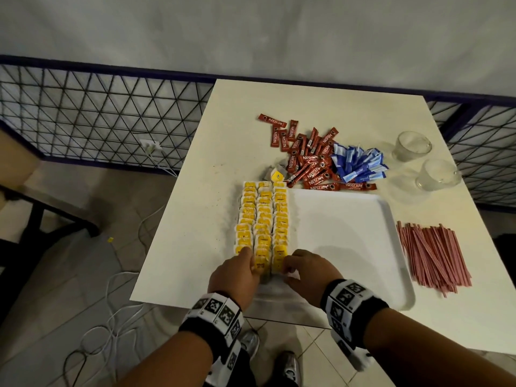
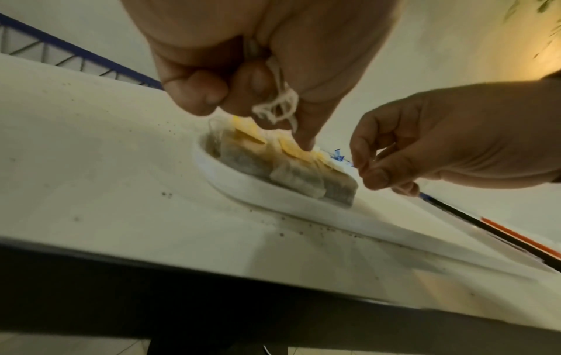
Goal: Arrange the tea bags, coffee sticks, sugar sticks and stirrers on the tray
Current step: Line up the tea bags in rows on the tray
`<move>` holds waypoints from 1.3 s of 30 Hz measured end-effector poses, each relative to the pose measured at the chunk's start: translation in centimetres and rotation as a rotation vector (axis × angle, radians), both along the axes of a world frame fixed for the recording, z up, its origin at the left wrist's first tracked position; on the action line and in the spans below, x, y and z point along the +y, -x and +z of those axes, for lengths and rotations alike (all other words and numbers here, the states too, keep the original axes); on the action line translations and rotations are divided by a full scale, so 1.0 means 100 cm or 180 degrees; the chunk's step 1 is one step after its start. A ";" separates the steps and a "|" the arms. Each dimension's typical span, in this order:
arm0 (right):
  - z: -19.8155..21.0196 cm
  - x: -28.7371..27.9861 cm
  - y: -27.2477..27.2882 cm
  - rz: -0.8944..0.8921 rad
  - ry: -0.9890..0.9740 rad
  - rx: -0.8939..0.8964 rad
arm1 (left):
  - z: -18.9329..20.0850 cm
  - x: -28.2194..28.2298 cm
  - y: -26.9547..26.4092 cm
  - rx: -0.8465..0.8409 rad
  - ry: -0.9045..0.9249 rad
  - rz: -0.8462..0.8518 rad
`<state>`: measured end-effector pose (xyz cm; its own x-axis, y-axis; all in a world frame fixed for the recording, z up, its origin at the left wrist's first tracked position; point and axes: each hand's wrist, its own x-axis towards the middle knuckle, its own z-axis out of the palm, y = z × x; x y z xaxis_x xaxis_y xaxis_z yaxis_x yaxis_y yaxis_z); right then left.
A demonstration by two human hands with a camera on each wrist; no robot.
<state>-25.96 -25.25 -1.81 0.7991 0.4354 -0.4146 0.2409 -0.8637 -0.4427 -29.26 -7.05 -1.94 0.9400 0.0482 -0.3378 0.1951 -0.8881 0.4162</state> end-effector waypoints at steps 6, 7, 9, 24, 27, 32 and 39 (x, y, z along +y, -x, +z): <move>-0.001 0.005 -0.002 0.0065 0.0043 -0.0132 | -0.002 0.005 0.000 0.0016 -0.0522 -0.0944; -0.002 0.006 -0.003 0.0089 0.0081 -0.0140 | -0.004 0.004 -0.001 0.0021 -0.0610 -0.1023; -0.004 0.007 -0.004 0.0147 0.0146 -0.0160 | -0.008 0.002 -0.004 0.0032 -0.0767 -0.1172; 0.006 0.009 -0.006 -0.0145 -0.0468 -0.0472 | 0.010 0.011 -0.008 -0.0517 0.1550 0.0736; 0.024 0.016 -0.011 -0.0260 -0.1054 -0.0586 | 0.024 0.013 -0.014 0.0022 0.3843 0.2439; 0.051 0.032 -0.015 0.0140 -0.1556 -0.0661 | 0.047 0.015 -0.020 0.0773 0.5259 0.2749; 0.056 0.038 -0.024 0.0481 -0.1529 -0.0958 | 0.057 0.010 -0.021 0.0924 0.5239 0.2427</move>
<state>-23.53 -21.48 3.81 0.7656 0.6366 0.0931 0.5216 -0.5294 -0.6691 -27.14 -6.08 3.71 0.7851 -0.1227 -0.6071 0.5288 0.6431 0.5538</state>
